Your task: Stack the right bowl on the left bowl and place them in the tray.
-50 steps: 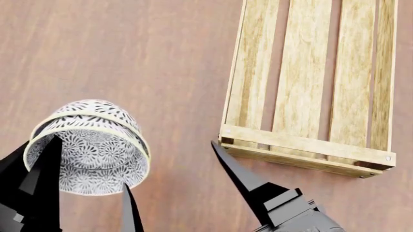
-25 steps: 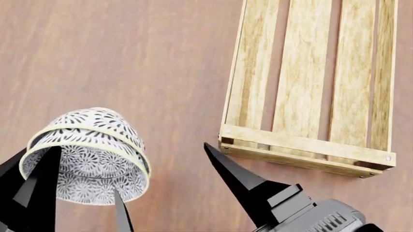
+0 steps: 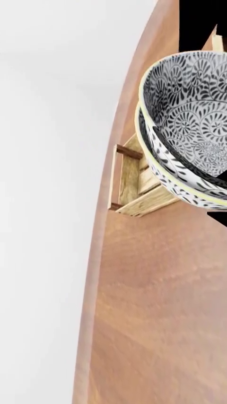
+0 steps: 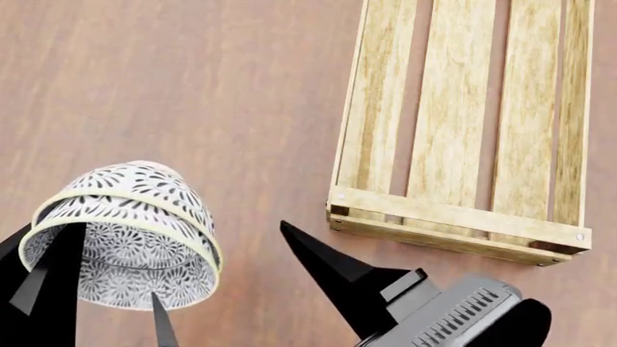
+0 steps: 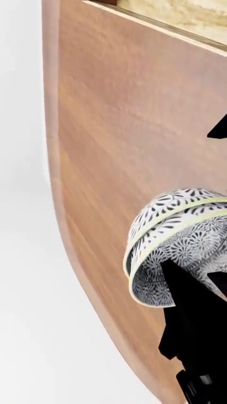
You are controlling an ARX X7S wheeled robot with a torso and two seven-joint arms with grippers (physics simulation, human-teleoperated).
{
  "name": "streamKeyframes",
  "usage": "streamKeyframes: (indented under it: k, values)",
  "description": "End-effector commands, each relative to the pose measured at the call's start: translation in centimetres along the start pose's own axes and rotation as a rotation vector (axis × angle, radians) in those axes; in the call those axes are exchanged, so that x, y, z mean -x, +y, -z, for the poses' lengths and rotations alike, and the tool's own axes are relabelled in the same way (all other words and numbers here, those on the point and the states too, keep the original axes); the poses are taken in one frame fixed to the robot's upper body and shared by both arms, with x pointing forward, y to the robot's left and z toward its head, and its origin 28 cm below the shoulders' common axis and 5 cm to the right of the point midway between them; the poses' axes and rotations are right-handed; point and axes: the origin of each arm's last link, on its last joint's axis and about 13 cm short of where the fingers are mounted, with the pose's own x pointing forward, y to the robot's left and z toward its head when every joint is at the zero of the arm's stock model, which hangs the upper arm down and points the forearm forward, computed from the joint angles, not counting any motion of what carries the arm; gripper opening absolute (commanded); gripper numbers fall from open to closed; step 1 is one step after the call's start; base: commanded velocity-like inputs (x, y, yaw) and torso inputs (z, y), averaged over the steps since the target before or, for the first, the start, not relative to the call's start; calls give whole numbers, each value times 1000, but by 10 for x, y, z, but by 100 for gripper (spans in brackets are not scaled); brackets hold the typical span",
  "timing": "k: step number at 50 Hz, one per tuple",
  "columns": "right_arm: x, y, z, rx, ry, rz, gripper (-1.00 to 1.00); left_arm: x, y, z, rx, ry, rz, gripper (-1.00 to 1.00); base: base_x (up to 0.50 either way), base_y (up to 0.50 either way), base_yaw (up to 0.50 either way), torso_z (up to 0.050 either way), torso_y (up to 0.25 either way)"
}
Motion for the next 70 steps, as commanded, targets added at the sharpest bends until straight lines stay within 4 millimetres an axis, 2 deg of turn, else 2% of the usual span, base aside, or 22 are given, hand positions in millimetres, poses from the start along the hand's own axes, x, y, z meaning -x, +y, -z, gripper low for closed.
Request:
streamKeyframes:
  k: [1,18,34,35,68,69,70]
  values:
    - [-10,-1,-3,-29,-32,-65,100,-2,-1,-9,21,-82,33,-100,0,0,0,0,10]
    - [-22,0,3,-51,-37,-78,100,-2,-3,-6,27,-64,41,-100,0,0,0,0,1]
    - [-25,-1,4,-55,-36,-84,100,-2,-2,-7,25,-69,37,-100,0,0,0,1,1]
    - [-25,-1,4,-56,-35,-83,-100,-2,-2,-8,25,-69,37,-100,0,0,0,0,0]
    - [-27,-1,4,-71,-37,-72,-100,-1,-2,-7,29,-67,47,-100,0,0,0,0,1]
    - [-27,-1,3,-72,-38,-73,-100,-1,-2,-7,29,-66,50,100,0,0,0,0,0]
    - [-27,0,3,-76,-41,-75,-100,-1,-2,-7,29,-64,51,100,0,0,0,0,0]
